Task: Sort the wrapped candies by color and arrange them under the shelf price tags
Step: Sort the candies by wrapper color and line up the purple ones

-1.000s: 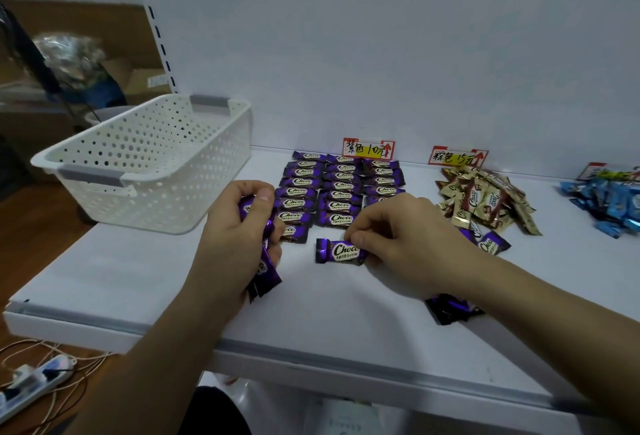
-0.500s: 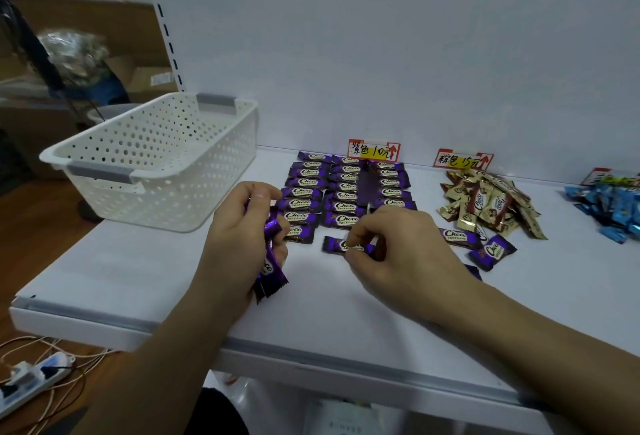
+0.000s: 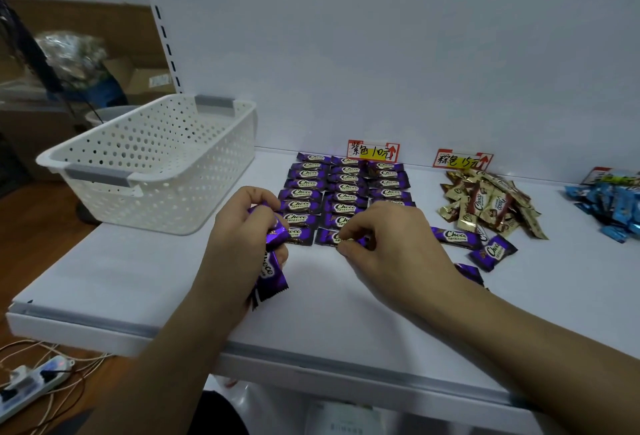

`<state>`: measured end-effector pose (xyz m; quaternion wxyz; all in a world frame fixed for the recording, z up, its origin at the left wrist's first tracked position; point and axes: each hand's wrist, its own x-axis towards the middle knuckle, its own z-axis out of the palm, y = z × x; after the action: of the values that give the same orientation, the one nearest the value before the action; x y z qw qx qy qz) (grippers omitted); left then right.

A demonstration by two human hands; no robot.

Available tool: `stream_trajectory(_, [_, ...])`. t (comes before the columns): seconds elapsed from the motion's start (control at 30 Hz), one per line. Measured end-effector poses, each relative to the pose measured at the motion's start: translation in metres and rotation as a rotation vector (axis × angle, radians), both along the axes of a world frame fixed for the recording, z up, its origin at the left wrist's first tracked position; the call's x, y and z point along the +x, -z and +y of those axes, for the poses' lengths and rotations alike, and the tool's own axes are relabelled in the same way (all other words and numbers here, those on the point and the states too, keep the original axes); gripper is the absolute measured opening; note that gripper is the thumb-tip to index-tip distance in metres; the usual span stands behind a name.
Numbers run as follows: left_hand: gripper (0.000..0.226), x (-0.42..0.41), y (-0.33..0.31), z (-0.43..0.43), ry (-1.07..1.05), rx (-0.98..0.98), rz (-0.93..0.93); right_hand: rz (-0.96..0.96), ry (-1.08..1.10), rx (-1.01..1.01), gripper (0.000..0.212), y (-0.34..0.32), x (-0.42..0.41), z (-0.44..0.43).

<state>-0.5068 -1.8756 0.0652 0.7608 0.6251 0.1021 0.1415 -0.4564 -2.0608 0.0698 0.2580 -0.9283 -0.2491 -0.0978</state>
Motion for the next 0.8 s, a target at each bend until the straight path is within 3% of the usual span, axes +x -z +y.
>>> stream_trajectory(0.1, [0.011, -0.002, 0.002, 0.0, -0.003, 0.158, -0.045, -0.024, -0.006, 0.033, 0.011, 0.002, 0.002, -0.001])
stream_trajectory(0.17, [0.011, -0.005, 0.0, -0.002, 0.032, 0.267, -0.092, -0.034, -0.027, 0.189, 0.006, -0.004, 0.002, -0.004])
stream_trajectory(0.27, [0.01, -0.004, -0.004, -0.006, 0.07, 0.326, -0.12, 0.266, -0.19, 0.523, 0.009, -0.019, 0.003, -0.005])
stream_trajectory(0.33, [0.007, -0.001, -0.006, -0.009, 0.083, 0.317, -0.128, 0.421, -0.292, 0.607, 0.017, -0.023, 0.004, -0.006])
stream_trajectory(0.5, [0.037, -0.001, -0.009, -0.029, 0.192, 0.417, -0.12, 0.448, -0.299, 0.641, 0.025, -0.026, 0.004, -0.014])
stream_trajectory(0.67, [0.052, -0.002, -0.011, -0.046, 0.226, 0.394, -0.132, 0.32, -0.261, 0.53, 0.036, -0.03, 0.005, -0.028])
stream_trajectory(0.8, [0.041, 0.001, -0.02, -0.052, 0.267, 0.328, -0.157, 0.305, -0.292, 0.549, 0.037, -0.036, 0.005, -0.042])
